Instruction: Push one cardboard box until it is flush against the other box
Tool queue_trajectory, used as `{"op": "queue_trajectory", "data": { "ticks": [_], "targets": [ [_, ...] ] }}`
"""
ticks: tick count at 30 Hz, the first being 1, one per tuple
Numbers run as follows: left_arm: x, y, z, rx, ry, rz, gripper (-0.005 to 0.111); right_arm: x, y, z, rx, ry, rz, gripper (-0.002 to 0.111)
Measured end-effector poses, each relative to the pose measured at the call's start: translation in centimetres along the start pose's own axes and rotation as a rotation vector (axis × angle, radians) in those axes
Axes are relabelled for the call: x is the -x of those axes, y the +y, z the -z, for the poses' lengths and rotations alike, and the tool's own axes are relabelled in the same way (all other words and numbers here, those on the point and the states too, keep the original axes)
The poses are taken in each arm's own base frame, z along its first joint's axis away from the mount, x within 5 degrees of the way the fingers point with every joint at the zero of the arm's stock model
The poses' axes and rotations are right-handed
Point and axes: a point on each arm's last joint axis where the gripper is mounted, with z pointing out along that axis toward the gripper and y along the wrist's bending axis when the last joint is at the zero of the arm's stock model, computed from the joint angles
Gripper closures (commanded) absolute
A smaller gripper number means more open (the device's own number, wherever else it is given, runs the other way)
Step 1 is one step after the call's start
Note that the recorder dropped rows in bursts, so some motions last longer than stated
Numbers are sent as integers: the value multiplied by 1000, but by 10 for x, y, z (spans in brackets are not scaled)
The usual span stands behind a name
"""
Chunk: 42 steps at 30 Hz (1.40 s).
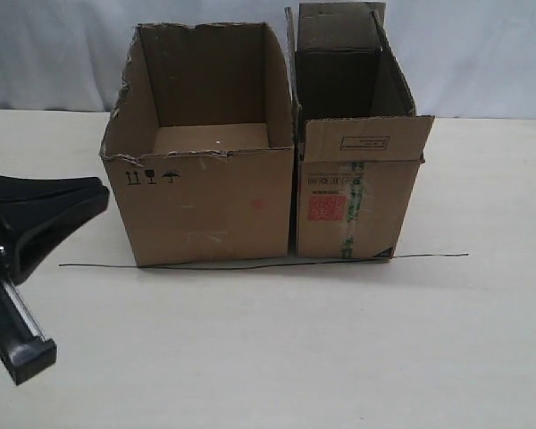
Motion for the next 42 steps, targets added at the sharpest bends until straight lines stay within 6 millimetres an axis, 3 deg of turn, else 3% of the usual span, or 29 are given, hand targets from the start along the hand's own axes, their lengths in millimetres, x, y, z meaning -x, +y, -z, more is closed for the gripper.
{"op": "queue_trajectory", "data": {
  "ticks": [6,10,15,21,25,31,36,42],
  "targets": [
    [11,-15,2,-168,-130,-43,107,0,0,0,0,0,0,103],
    [9,-18,2,-186,-116,-198,107,0,0,0,0,0,0,103],
    [10,-13,9,-165,-142,-261,107,0,0,0,0,0,0,103],
    [20,7,58,86,-301,-55,107,0,0,0,0,0,-1,103],
    [-6,3,79,259,-323,-14,107,0,0,0,0,0,-1,103],
    [-49,-8,91,368,-402,172,107,0,0,0,0,0,-1,103],
    [-56,-10,96,385,-470,263,107,0,0,0,0,0,-1,103],
    [-69,2,98,441,-562,752,107,0,0,0,0,0,-1,103]
  ]
}}
